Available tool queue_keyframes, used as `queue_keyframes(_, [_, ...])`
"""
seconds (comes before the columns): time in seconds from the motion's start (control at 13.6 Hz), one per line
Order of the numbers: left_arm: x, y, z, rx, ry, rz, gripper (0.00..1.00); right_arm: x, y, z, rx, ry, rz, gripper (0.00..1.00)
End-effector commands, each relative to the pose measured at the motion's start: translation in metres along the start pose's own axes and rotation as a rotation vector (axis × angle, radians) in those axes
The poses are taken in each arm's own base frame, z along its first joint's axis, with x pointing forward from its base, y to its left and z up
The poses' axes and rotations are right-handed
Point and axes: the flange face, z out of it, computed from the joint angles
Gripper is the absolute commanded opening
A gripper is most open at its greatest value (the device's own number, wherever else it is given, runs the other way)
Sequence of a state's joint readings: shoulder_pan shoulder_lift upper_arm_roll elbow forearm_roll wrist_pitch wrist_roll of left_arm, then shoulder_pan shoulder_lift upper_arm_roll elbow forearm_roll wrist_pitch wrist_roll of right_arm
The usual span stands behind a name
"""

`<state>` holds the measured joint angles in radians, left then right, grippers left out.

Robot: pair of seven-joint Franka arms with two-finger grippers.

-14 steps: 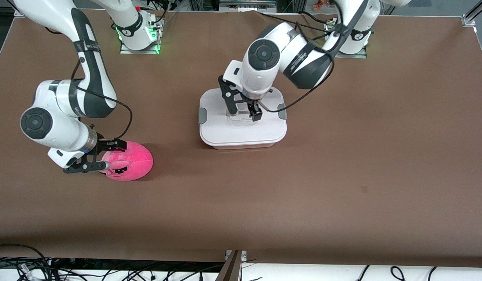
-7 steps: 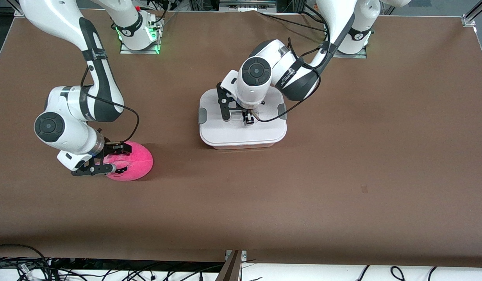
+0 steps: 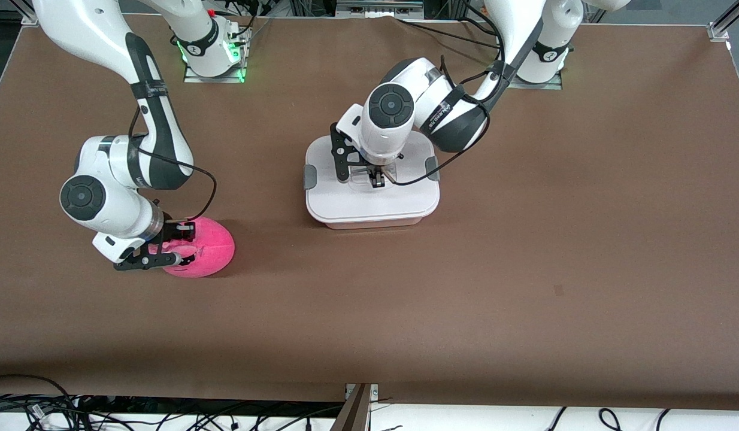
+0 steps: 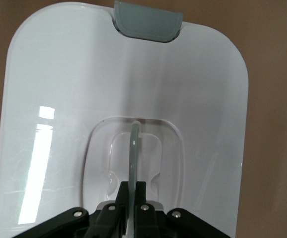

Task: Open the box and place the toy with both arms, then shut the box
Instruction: 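Grasp the lid handle with the left gripper while the right gripper grasps the plush, then lift the white lid off the box with the left gripper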

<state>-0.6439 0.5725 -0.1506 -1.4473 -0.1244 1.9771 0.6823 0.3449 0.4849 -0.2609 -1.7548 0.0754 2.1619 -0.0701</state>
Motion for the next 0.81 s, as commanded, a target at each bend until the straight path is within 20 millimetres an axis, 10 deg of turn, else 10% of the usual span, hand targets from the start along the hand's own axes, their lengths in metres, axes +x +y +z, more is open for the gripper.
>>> queue_keyframes(0.0, [0.012, 0.022, -0.033, -0.011, 0.033, 0.081, 0.00, -0.001, 0.004, -0.009, 0.017, 0.014, -0.007, 0.00])
queue_keyframes(0.29, [-0.008, 0.029, -0.092, -0.012, 0.032, 0.057, 0.00, 0.003, 0.003, -0.027, 0.016, 0.047, -0.063, 0.00])
queue_keyframes(0.73, [-0.153, -0.043, -0.182, -0.145, -0.066, 0.007, 0.00, 0.010, -0.028, -0.106, 0.029, -0.006, -0.482, 0.00])
